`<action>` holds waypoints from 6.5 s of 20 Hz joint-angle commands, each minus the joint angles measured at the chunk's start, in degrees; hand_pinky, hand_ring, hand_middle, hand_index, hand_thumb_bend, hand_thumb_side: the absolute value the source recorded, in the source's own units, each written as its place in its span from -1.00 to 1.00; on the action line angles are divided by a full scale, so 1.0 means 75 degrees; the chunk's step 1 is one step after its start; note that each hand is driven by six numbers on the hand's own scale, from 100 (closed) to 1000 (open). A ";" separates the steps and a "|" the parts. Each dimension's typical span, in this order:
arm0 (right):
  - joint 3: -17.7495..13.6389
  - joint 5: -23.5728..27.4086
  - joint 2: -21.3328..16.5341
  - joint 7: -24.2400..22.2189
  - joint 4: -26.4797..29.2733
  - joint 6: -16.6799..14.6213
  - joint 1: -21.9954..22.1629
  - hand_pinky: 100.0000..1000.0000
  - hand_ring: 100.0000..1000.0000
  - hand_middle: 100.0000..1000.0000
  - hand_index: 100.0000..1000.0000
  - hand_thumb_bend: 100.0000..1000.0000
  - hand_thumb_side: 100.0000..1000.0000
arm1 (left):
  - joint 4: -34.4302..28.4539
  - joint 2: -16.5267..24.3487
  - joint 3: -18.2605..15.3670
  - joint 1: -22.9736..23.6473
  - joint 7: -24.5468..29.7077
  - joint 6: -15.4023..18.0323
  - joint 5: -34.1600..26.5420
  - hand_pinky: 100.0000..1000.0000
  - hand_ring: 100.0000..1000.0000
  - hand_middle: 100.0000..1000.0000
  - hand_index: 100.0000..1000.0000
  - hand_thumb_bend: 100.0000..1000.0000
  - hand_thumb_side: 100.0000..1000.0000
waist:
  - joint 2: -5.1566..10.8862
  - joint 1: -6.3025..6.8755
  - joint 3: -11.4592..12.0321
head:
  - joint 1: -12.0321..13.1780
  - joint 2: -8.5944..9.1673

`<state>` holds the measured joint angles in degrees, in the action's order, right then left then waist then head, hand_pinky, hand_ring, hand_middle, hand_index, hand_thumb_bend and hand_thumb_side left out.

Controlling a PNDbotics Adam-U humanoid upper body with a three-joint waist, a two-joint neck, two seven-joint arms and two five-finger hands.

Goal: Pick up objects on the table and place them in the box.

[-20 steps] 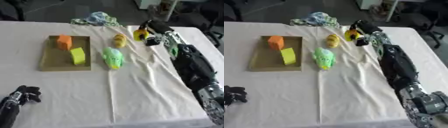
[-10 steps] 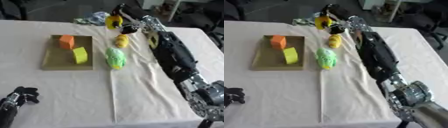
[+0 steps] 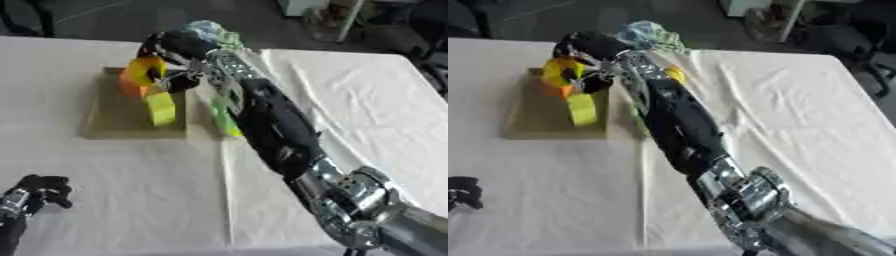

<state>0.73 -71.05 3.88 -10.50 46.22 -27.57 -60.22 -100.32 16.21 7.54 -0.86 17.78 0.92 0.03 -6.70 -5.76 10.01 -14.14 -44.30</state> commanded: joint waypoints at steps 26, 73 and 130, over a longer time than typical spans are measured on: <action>-0.0021 -0.2044 0.0037 0.0501 0.0177 0.0505 0.0235 0.64 0.67 0.90 1.00 -1.00 0.00 | -0.0134 0.0088 -0.0036 -0.0070 0.0024 -0.0012 -0.0015 0.55 -0.03 0.07 0.39 -1.00 1.00 | -0.0052 0.0021 -0.0066 | -0.0055 0.0024; 0.1704 0.1611 -0.2145 -0.4080 0.0247 -0.0550 0.1473 0.72 1.00 1.00 1.00 -0.92 -0.26 | -0.0090 0.0150 -0.0281 0.0296 -0.0229 -0.0015 0.0094 0.56 -0.04 0.07 0.39 -1.00 1.00 | 0.0153 -0.0135 -0.0647 | 0.0269 0.0024; -0.0312 -0.1140 -0.0028 0.0993 -0.0253 0.0910 0.0179 0.58 0.77 0.89 1.00 -1.00 0.15 | -0.0098 0.0151 0.0128 -0.0194 0.0183 -0.0035 -0.0007 0.56 -0.05 0.06 0.39 -1.00 1.00 | -0.0059 -0.0145 0.0375 | -0.0520 0.0024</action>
<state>-1.40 -79.94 3.86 -2.87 43.87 -20.35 -57.90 -100.31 16.65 8.67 -1.62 19.12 0.51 -0.01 -6.91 -6.57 12.88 -18.00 -44.30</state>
